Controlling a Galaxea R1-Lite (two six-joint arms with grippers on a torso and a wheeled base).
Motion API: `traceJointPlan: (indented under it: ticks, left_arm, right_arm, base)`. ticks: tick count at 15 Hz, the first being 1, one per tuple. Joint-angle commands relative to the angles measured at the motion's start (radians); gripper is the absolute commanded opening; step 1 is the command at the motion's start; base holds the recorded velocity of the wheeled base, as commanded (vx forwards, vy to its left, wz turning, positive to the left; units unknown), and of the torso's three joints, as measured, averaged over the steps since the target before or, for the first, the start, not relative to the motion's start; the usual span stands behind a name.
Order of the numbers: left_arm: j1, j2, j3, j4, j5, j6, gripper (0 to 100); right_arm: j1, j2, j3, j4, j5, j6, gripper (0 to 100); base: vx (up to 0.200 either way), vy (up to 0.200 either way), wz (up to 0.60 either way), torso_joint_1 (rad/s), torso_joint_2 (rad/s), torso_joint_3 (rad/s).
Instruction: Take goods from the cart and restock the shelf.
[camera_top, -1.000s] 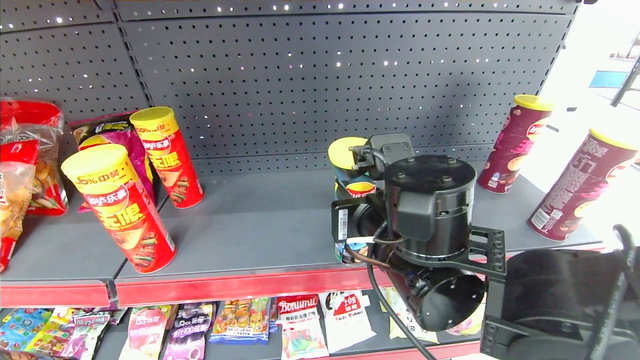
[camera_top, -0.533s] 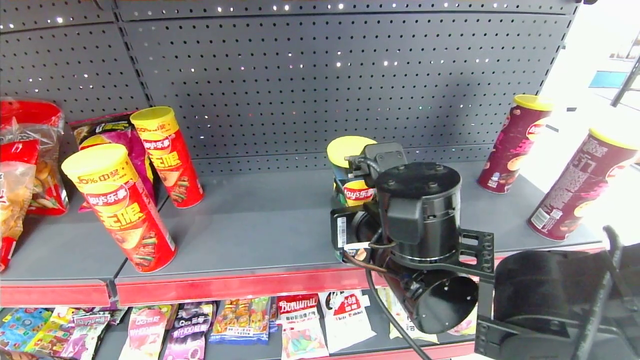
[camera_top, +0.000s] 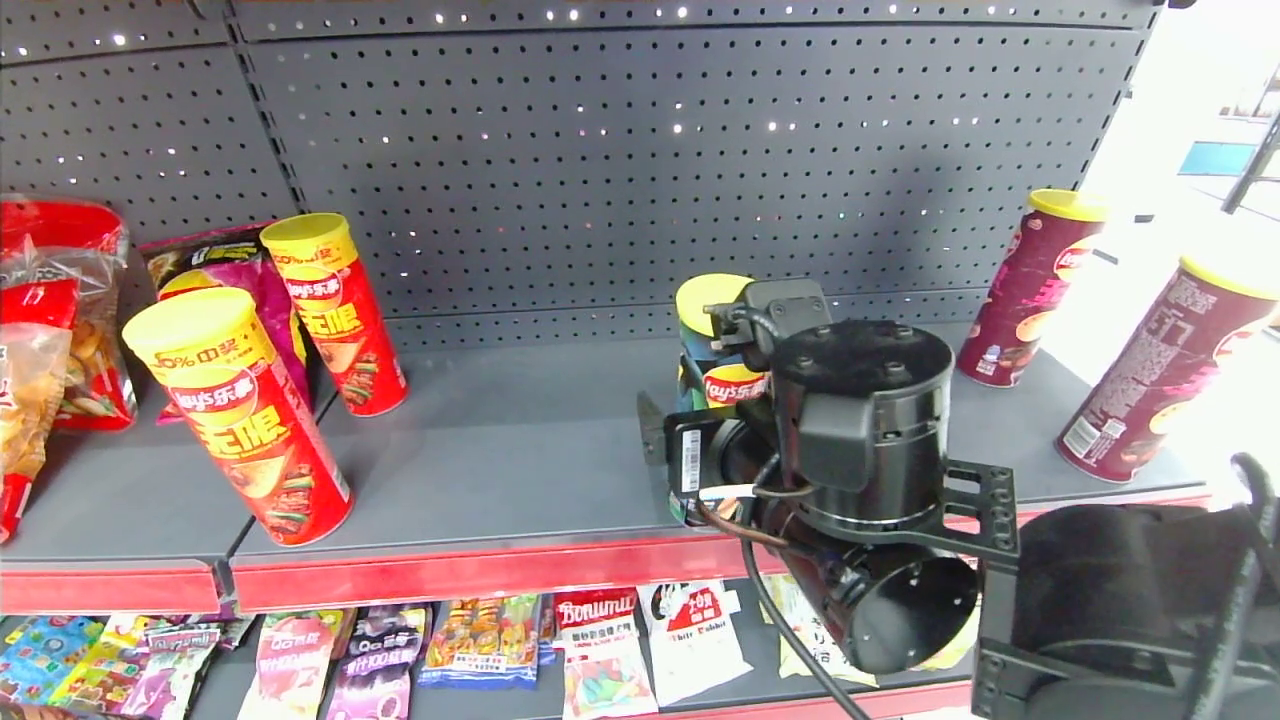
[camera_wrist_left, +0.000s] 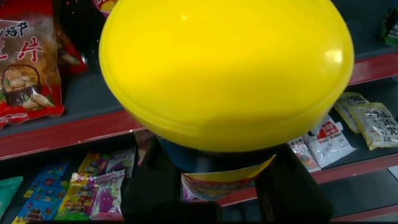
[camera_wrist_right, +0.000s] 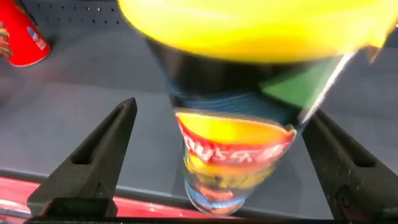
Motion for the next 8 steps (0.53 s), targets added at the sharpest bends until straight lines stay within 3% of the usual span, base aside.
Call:
traceJointPlan:
  ticks: [1, 8]
  left_arm:
    - [0.0, -0.001, -0.001, 0.0, 0.0, 0.0, 0]
    - [-0.002, 0.008, 0.001, 0.0, -0.003, 0.0, 0]
  right_arm:
    - [0.004, -0.031, 0.025, -0.001, 0.0, 0.001, 100]
    - [0.111, -0.266, 0.219, 0.0, -0.002, 0.003, 100]
  base:
    - [0.0, 0.0, 0.0, 0.0, 0.0, 0.0]
    - [0.0, 0.0, 0.0, 0.0, 0.0, 0.0]
